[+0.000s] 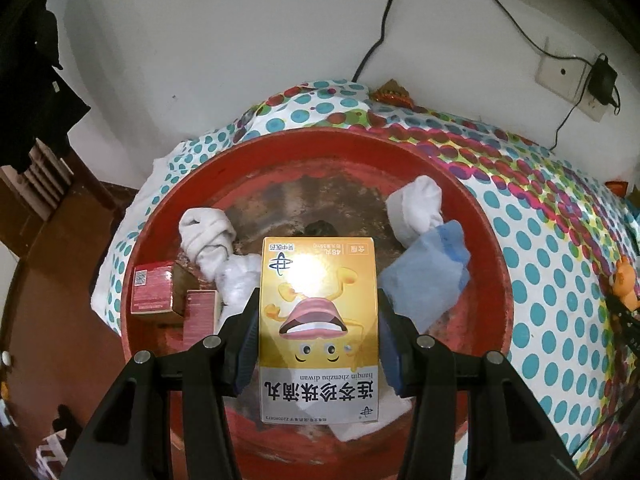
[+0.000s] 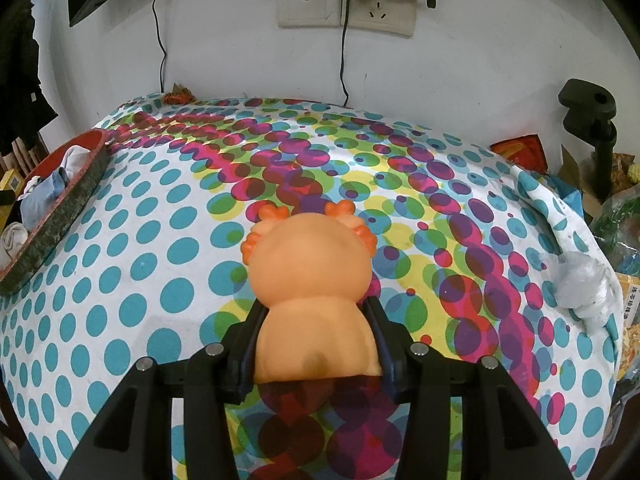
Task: Organize objects
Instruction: 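Carry the yellow medicine box over the red tray with the left tool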
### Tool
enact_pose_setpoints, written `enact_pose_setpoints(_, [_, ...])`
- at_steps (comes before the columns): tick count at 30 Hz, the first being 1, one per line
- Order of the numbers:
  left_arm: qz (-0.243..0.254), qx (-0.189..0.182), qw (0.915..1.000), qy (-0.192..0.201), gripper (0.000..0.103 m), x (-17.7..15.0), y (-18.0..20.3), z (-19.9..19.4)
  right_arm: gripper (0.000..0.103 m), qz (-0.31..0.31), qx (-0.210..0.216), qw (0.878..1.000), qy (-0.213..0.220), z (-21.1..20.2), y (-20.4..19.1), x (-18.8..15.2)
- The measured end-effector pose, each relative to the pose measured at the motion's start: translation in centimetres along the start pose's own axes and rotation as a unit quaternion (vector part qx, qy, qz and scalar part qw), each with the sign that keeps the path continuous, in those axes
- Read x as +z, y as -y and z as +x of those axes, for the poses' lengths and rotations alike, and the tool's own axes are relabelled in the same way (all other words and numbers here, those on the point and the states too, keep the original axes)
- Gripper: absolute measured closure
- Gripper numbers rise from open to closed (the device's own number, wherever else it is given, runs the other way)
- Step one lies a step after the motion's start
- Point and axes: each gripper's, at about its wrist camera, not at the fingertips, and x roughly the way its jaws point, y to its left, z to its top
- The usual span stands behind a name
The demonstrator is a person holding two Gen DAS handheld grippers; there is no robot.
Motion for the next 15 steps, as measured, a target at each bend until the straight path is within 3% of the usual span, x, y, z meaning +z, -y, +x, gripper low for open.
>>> enact_pose_setpoints(15, [-0.033,0.001,0.9995,0.003,0.055,2.1,-4.3,1.3,0.054,0.0,-0.001,1.0,0.0,0.0,0.0,0.1])
